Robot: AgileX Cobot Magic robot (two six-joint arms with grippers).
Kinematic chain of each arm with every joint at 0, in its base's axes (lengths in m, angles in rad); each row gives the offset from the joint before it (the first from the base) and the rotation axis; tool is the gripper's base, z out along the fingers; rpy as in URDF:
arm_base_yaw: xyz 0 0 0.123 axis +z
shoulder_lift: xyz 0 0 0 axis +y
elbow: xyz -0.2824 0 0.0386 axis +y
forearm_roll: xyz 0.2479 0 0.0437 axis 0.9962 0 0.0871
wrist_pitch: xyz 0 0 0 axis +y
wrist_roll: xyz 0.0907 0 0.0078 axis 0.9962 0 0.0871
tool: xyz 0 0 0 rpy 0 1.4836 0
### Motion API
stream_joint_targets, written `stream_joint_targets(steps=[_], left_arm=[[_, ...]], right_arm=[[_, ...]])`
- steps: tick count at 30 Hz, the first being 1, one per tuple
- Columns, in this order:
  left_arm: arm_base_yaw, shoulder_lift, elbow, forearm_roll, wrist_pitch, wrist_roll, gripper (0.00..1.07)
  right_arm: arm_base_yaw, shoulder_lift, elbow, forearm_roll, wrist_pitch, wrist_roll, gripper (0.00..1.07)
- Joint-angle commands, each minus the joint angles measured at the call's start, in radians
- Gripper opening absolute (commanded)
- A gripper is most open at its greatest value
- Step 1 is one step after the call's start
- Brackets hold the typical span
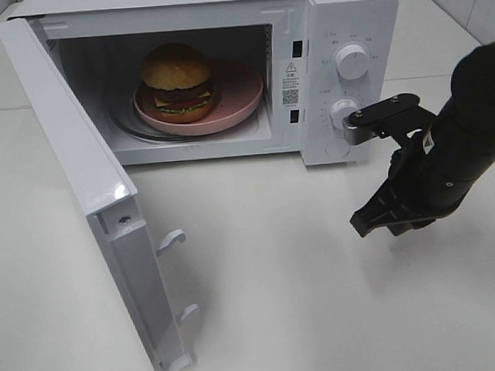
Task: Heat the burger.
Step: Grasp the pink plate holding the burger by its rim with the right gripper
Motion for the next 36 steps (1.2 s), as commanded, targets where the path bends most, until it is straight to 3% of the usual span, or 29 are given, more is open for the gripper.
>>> stream_joint_targets(steps=[1,2,4,8,10,11,12,13,14,16,17,18,20,28,30,36], left_arm=[[0.002,-0.018,0.003,-0.004,-0.009,-0.002,0.0],[0.002,-0.018,0.003,-0.004,-0.009,-0.002,0.0],[0.002,-0.018,0.003,-0.004,-0.009,-0.002,0.0],[0.002,-0.018,0.003,-0.004,-0.009,-0.002,0.0],[0.002,-0.018,0.003,-0.004,-0.009,-0.002,0.0],[0.002,-0.018,0.003,-0.004,-0.009,-0.002,0.0],[0.002,-0.018,0.003,-0.004,-0.009,-0.002,0.0],[0.002,-0.018,0.003,-0.004,-0.009,-0.002,0.0],[0.002,-0.018,0.003,-0.004,-0.009,-0.002,0.0],[0.002,-0.018,0.003,-0.004,-0.009,-0.002,0.0],[0.002,-0.018,0.003,-0.004,-0.009,-0.002,0.0],[0.002,-0.018,0.003,-0.004,-0.009,-0.001,0.0],[0.002,-0.018,0.003,-0.004,-0.009,-0.001,0.0],[0.002,-0.018,0.003,-0.004,-0.009,-0.001,0.0],[0.002,-0.018,0.003,-0.004,-0.009,-0.001,0.0],[0.002,-0.018,0.003,-0.004,-0.009,-0.001,0.0]], right_arm=[[0.004,-0.007,-0.06,0.284,0.161,-0.333,0.0],[0.004,-0.007,-0.06,0.284,0.161,-0.333,0.0],[0.004,-0.007,-0.093,0.419,0.205,-0.457,0.03],[0.004,-0.007,-0.116,0.507,0.215,-0.562,0.09],[0.02,-0.007,-0.14,0.577,0.225,-0.678,0.2],[0.02,-0.007,-0.14,0.577,0.225,-0.678,0.2],[0.046,-0.007,-0.159,0.577,0.228,-0.737,0.31],[0.067,-0.007,-0.168,0.577,0.226,-0.767,0.38],[0.067,-0.007,-0.168,0.577,0.226,-0.767,0.38],[0.124,-0.002,-0.204,0.574,0.216,-0.822,0.56],[0.124,-0.002,-0.204,0.574,0.216,-0.822,0.56],[0.151,0.005,-0.234,0.573,0.196,-0.821,0.64],[0.173,0.016,-0.27,0.572,0.183,-0.821,0.69],[0.236,0.069,-0.387,0.491,0.151,-0.857,0.69],[0.28,0.104,-0.457,0.369,0.127,-0.857,0.69],[0.337,0.162,-0.53,0.169,0.086,-0.842,0.69]])
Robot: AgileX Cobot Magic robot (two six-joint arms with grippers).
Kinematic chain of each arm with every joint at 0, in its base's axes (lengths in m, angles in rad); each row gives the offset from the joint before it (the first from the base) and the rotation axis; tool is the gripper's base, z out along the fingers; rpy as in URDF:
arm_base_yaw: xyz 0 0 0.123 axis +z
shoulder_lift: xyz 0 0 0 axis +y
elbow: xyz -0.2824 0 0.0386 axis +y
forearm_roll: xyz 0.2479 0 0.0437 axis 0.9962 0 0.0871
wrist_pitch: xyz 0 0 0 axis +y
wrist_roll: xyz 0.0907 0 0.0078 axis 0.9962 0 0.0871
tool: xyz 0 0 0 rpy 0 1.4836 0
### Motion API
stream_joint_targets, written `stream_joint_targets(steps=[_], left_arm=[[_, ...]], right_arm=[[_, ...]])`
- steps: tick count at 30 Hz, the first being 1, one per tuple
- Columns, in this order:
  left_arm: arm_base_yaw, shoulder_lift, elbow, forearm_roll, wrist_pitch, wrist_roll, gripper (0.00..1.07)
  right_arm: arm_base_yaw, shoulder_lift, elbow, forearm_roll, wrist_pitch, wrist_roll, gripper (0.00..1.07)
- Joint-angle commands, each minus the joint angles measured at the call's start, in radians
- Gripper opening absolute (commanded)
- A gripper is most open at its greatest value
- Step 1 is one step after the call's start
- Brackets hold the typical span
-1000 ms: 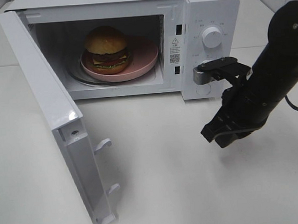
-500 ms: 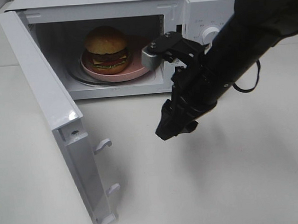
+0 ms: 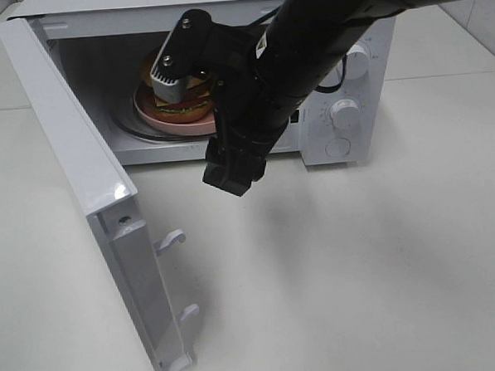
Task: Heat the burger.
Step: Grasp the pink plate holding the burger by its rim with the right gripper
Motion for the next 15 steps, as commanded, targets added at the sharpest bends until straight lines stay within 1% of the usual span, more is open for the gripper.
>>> stream_joint_targets(steps=[1,2,3,5,8,10,11,12,13,15], left_arm=[[0.002,-0.018,0.003,-0.004,-0.009,-0.001,0.0],[0.002,-0.018,0.003,-0.004,-0.009,-0.001,0.0],[0.002,-0.018,0.003,-0.004,-0.009,-0.001,0.0],[0.002,-0.018,0.003,-0.004,-0.009,-0.001,0.0],[0.002,-0.018,0.003,-0.004,-0.009,-0.001,0.0],[0.002,-0.018,0.003,-0.004,-0.009,-0.002,0.0],[0.002,-0.018,0.003,-0.004,-0.009,-0.002,0.0],[0.002,-0.018,0.003,-0.004,-0.009,-0.002,0.0],[0.002,-0.018,0.003,-0.004,-0.009,-0.002,0.0],[0.002,-0.018,0.003,-0.004,-0.009,-0.002,0.0]], right_arm=[[0.022,0.025,-0.029,-0.086,-0.02,0.004,0.69],[0.029,0.036,-0.04,-0.123,-0.022,0.007,0.69],[0.029,0.036,-0.04,-0.123,-0.022,0.007,0.69],[0.052,0.073,-0.075,-0.257,-0.045,0.03,0.69],[0.057,0.081,-0.083,-0.294,-0.052,0.044,0.69],[0.069,0.108,-0.106,-0.412,-0.105,0.104,0.68],[0.069,0.108,-0.106,-0.412,-0.105,0.104,0.68],[0.071,0.119,-0.112,-0.467,-0.129,0.142,0.68],[0.071,0.119,-0.112,-0.467,-0.129,0.142,0.68],[0.071,0.132,-0.119,-0.53,-0.157,0.187,0.68]])
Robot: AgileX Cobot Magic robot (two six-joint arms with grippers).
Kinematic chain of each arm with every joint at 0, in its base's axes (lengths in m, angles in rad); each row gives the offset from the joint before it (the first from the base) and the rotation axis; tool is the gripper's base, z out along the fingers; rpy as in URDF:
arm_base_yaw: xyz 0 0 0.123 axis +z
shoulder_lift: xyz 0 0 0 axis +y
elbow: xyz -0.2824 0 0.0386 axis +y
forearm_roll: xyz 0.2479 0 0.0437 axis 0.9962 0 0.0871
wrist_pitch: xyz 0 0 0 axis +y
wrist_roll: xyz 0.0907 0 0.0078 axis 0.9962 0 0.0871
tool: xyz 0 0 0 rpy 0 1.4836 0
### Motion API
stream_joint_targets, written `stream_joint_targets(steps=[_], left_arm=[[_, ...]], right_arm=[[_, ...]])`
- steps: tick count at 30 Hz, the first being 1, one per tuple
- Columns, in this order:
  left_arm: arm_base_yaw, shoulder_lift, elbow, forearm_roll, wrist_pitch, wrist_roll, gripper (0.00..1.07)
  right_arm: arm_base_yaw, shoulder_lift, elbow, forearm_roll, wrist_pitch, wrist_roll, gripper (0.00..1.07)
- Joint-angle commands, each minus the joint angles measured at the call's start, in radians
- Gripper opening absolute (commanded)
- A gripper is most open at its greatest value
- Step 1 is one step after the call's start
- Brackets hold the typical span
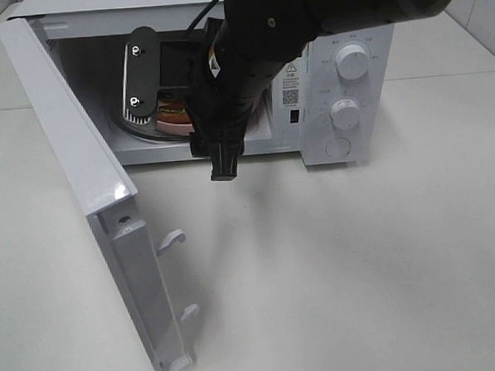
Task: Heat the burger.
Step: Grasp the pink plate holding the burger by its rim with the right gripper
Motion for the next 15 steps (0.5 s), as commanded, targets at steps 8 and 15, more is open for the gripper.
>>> stream_joint_targets(steps=[8,15], left_arm=[[0.002,-0.018,0.003,-0.004,-0.009,-0.002,0.0],[0.002,-0.018,0.003,-0.004,-0.009,-0.002,0.0]], right_arm=[[0.003,0.051,-0.034,-0.111,-0.039,0.095,0.67],[0.003,0.058,-0.034,-0.212,-0.042,0.191,0.67]])
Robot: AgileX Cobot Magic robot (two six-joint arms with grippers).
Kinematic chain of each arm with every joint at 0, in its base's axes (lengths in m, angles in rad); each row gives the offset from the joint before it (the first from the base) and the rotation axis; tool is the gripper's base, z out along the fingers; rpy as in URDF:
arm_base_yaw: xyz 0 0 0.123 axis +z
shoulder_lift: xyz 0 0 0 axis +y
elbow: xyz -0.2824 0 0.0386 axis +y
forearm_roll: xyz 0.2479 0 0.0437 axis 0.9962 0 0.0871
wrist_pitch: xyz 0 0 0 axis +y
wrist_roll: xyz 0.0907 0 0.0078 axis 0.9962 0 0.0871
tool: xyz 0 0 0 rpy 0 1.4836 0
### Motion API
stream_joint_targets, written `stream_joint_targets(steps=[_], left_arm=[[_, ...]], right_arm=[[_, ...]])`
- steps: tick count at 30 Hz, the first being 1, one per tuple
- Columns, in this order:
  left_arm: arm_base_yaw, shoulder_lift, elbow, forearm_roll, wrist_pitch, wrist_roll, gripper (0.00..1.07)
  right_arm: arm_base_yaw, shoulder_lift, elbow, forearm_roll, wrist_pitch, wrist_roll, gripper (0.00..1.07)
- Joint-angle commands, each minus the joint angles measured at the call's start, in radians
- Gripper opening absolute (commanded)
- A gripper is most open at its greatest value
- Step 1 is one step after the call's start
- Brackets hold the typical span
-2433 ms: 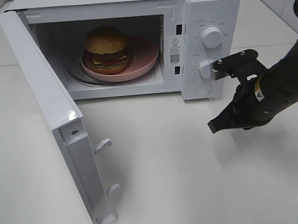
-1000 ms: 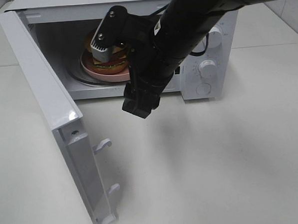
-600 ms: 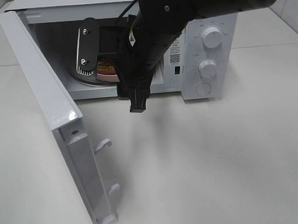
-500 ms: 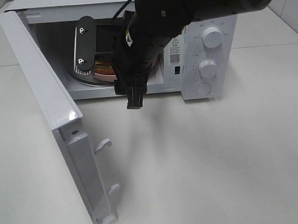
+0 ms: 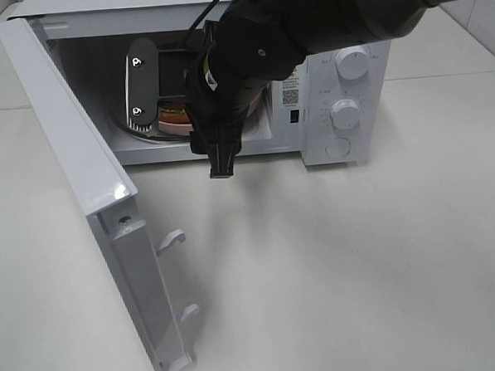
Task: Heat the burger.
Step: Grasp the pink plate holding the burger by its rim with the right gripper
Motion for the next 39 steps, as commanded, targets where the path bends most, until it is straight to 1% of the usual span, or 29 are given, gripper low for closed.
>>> stream_joint_targets(steps=[1,15,20,23,24,26,27,29,30,39], left_arm=[[0.002,-0.018,0.003,-0.004,-0.009,-0.002,0.0],[0.002,-0.018,0.003,-0.004,-0.009,-0.002,0.0],[0.002,-0.018,0.003,-0.004,-0.009,-0.002,0.0],[0.002,-0.018,0.003,-0.004,-0.009,-0.002,0.0],[0.002,-0.018,0.003,-0.004,-0.009,-0.002,0.0],[0.002,-0.018,0.003,-0.004,-0.009,-0.002,0.0],[0.002,-0.018,0.003,-0.004,-0.009,-0.002,0.0],[0.002,-0.018,0.003,-0.004,-0.009,-0.002,0.0],[0.002,-0.018,0.003,-0.004,-0.009,-0.002,0.0],[0.002,-0.018,0.003,-0.004,-0.009,-0.002,0.0]], right_arm=[[0.003,0.003,-0.011,-0.037,-0.01,0.04,0.67],[0.003,0.006,-0.011,-0.046,-0.012,0.052,0.67],[0.002,0.037,-0.015,-0.098,0.0,0.054,0.67],[0.002,0.071,-0.04,-0.108,0.01,0.067,0.67],[0.002,0.095,-0.066,-0.129,0.02,0.098,0.67],[0.002,0.104,-0.077,-0.141,0.02,0.111,0.67],[0.002,0.126,-0.104,-0.169,0.02,0.135,0.67],[0.002,0.135,-0.114,-0.174,0.025,0.139,0.67],[0.002,0.158,-0.139,-0.174,0.043,0.149,0.67],[-0.005,0.21,-0.168,-0.178,0.043,0.153,0.67]])
